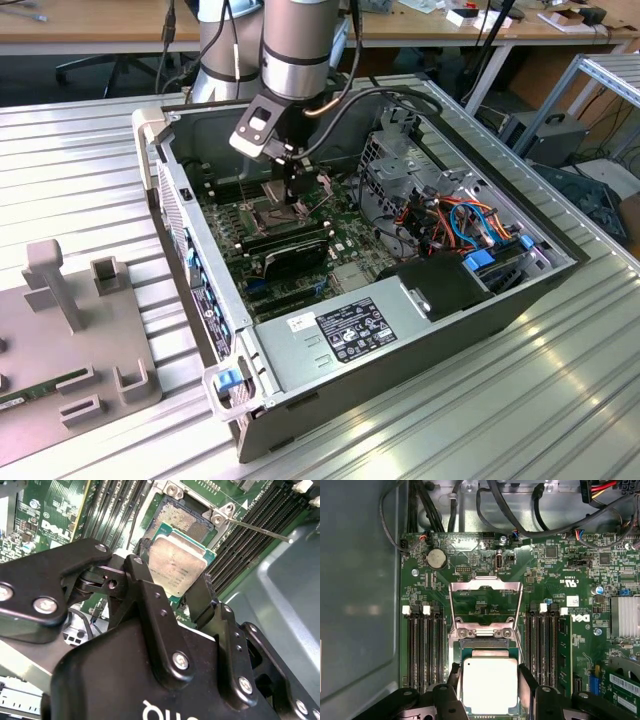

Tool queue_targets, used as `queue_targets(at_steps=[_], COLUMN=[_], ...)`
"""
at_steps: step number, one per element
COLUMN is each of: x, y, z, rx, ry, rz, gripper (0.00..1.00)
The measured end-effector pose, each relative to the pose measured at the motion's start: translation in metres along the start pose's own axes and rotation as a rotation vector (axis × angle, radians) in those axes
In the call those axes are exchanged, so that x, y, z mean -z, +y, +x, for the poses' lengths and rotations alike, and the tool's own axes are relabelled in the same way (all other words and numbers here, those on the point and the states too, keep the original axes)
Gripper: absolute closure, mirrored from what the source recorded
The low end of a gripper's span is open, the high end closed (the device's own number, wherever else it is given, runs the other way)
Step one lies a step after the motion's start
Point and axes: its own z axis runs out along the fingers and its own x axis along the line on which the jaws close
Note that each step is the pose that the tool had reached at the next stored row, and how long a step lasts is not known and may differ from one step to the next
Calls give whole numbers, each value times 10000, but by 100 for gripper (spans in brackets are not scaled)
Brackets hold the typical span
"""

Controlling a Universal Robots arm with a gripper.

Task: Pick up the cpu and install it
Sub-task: 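Place the cpu into insertion slot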

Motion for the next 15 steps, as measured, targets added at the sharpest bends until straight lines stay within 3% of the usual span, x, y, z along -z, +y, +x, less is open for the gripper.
queue_targets(at_steps=[15], x=[-2], y=[0], z=[9], rx=[0], ry=[1], rz=[0], gripper=[45])
